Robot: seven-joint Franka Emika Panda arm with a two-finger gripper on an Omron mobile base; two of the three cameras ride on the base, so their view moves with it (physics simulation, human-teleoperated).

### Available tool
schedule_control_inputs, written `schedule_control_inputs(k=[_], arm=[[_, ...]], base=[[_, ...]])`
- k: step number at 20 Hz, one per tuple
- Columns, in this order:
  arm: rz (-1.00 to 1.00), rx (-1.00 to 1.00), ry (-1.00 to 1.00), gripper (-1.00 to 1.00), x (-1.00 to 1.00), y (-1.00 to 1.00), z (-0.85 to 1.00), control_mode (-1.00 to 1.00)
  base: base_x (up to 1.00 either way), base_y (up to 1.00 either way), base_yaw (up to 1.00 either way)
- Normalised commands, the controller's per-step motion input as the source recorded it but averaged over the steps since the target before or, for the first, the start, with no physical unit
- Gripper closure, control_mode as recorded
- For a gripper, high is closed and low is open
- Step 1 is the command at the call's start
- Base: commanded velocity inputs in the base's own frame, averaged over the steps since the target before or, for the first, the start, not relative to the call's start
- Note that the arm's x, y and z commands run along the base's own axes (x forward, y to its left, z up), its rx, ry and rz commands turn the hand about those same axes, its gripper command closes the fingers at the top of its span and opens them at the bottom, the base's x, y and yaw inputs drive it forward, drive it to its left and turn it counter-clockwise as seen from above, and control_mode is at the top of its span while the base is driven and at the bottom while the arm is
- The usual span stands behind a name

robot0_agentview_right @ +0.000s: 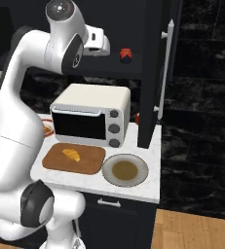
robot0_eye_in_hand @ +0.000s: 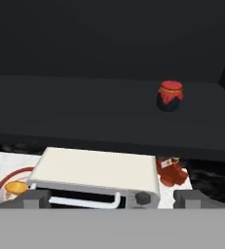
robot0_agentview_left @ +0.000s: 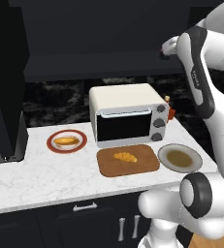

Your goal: From the different types of pastries on the counter, select a croissant and place it on the cutting board. Then retrieve a jar of jam from the cabinet and place it alongside the croissant on the cutting board.

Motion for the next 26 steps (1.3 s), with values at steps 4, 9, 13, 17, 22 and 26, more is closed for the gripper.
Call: schedule_control_inputs(k=[4,9,13,17,22,26], arm=[[0.00,-0.11,-0.05,-1.00,0.47,-0.44,-0.16,-1.00],[0.00,-0.03,-0.02,-1.00,0.55,-0.41,-0.20,-1.00],[-0.04,0.00,0.00,-1.00,0.74,-0.21,-0.14,-1.00],[-0.03,0.00,0.02,-1.00,0.81,-0.05,-0.09,-1.00],[-0.01,0.04,0.04,-1.00,0.60,-0.12,-0.04,-1.00],[-0.01,0.11,0.05,-1.00,0.35,-0.26,0.00,-1.00]], base=[[0.00,0.00,0.00],[0.00,0.00,0.00],[0.00,0.00,0.00],[0.00,0.00,0.00],[0.00,0.00,0.00],[0.00,0.00,0.00]])
